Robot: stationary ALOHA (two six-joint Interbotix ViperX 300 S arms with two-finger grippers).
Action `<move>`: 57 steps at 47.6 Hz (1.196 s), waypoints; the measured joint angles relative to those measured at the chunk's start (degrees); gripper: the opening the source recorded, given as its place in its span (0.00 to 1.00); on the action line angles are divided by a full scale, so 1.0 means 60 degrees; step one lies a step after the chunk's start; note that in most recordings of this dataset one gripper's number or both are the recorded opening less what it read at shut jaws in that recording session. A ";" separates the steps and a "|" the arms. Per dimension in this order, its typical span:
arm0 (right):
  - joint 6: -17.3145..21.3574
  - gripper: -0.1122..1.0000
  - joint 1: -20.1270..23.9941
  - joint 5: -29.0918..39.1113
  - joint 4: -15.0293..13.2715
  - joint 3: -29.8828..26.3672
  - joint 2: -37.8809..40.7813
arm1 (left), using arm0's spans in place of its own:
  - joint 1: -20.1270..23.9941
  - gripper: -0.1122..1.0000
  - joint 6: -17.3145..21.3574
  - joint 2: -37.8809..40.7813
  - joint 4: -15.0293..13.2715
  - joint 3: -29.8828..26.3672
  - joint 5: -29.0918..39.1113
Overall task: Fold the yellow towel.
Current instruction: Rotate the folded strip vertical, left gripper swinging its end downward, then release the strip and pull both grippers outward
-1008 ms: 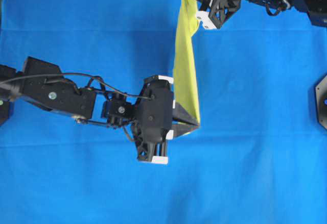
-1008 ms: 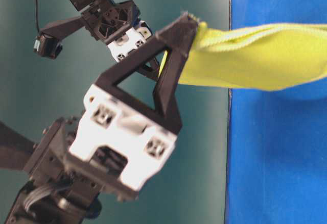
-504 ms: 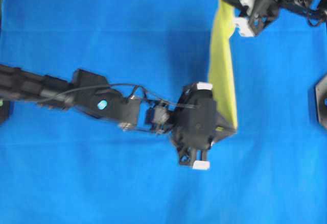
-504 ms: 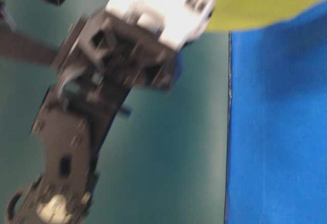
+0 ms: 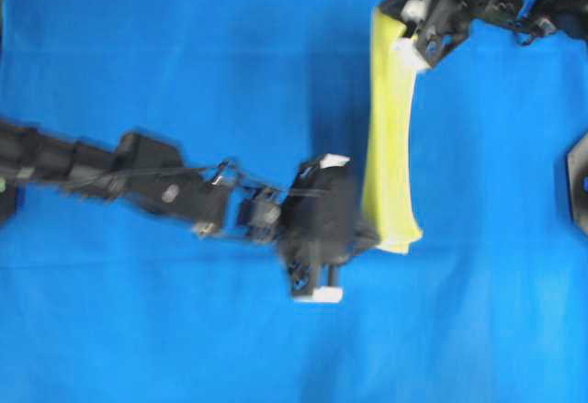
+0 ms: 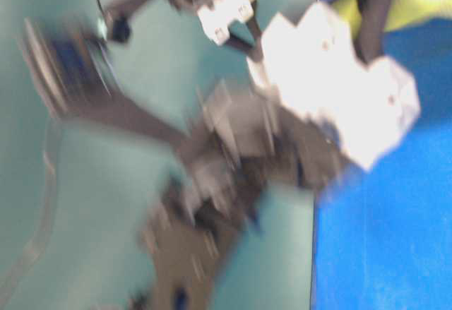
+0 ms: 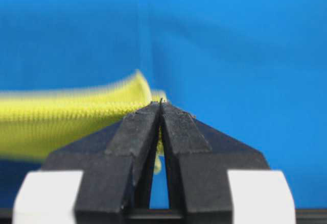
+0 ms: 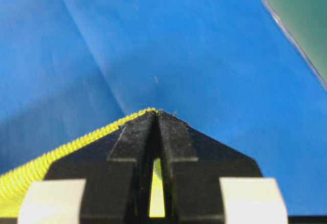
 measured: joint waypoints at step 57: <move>-0.0146 0.57 0.0557 -0.0161 -0.0322 -0.1582 0.2051 | -0.0029 0.76 -0.0527 -0.0674 0.0015 0.1787 -0.0249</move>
